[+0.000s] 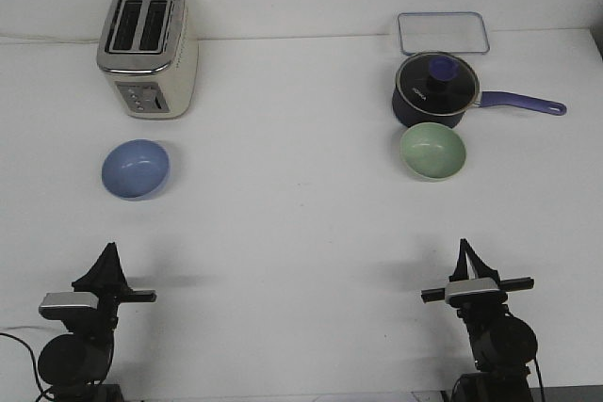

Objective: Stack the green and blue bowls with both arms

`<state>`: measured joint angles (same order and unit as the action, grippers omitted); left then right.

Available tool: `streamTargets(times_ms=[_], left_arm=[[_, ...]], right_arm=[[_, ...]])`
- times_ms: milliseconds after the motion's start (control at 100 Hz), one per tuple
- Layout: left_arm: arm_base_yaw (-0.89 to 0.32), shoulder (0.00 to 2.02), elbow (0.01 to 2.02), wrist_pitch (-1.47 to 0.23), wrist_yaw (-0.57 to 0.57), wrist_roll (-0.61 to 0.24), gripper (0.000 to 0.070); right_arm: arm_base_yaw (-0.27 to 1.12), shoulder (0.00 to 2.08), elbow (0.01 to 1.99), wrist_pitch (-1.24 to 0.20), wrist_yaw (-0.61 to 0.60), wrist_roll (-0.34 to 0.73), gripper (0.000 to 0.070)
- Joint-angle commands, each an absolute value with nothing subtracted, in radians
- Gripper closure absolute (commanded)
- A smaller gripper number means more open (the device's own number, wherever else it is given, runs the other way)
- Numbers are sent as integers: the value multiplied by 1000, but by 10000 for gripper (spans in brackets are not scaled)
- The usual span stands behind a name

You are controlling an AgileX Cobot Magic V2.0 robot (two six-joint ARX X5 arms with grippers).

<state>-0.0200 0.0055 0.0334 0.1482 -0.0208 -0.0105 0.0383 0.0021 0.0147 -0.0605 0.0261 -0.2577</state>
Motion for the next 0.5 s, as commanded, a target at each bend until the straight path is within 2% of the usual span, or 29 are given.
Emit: streamTargets(times_ms=[0, 390, 490], left_arm=[[-20, 5, 14, 158, -19, -12, 685], [-20, 5, 14, 158, -19, -12, 685], [-20, 5, 14, 158, -19, -12, 685]], right_arm=[[40, 1, 13, -45, 26, -262, 700], [40, 1, 13, -45, 27, -264, 700], [38, 1, 13, -68, 88, -392, 700]])
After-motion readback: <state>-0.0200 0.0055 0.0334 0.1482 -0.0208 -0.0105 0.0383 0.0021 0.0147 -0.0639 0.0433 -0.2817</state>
